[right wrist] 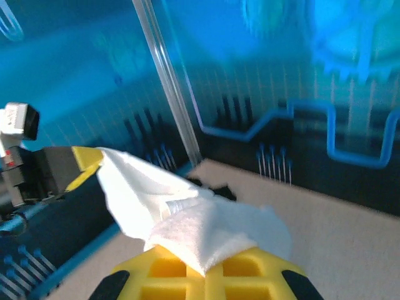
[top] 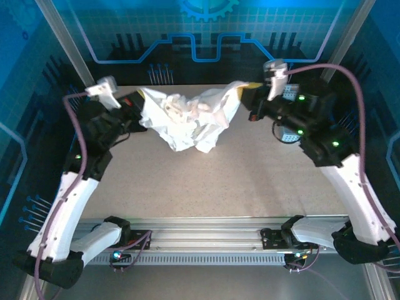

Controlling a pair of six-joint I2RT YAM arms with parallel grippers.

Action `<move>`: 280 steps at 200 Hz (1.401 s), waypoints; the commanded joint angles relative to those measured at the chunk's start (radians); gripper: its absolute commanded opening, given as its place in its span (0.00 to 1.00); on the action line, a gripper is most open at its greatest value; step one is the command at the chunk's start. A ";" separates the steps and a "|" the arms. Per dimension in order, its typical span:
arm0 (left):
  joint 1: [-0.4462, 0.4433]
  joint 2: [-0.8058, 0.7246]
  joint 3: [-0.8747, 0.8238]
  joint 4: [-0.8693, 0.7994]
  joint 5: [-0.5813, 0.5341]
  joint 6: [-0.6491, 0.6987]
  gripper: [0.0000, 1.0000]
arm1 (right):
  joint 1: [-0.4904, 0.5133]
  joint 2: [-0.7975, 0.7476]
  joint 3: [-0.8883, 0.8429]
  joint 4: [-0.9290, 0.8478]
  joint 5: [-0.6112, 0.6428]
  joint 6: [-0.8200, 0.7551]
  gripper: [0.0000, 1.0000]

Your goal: Fold the inside-out t-shirt

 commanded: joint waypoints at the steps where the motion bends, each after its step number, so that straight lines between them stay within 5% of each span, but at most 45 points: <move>1: -0.001 0.062 0.097 -0.155 -0.078 0.072 0.00 | -0.039 0.028 0.065 -0.110 0.018 -0.055 0.00; 61: 0.060 0.130 0.160 -0.259 -0.226 0.155 0.00 | -0.202 0.010 0.135 -0.162 0.111 -0.054 0.00; 96: 0.150 0.157 0.057 -0.254 -0.141 0.080 0.00 | -0.225 0.042 0.084 -0.195 0.209 -0.070 0.00; 169: 0.150 0.186 -0.354 -0.163 -0.087 -0.016 0.00 | -0.239 0.094 0.038 -0.144 -0.048 -0.061 0.00; 193: 0.131 0.174 -0.508 -0.091 0.012 -0.083 0.47 | -0.238 0.079 -0.072 -0.128 -0.103 -0.034 0.00; 205: 0.070 0.152 -0.532 -0.098 -0.019 -0.078 0.62 | -0.239 0.072 -0.138 -0.120 -0.098 -0.028 0.00; 233: -0.217 0.090 -0.546 -0.030 -0.087 0.006 0.78 | -0.247 0.090 -0.215 -0.129 -0.090 -0.014 0.00; 280: -0.527 0.263 -0.546 0.206 -0.007 0.177 0.77 | -0.279 0.151 -0.180 -0.149 -0.089 -0.004 0.00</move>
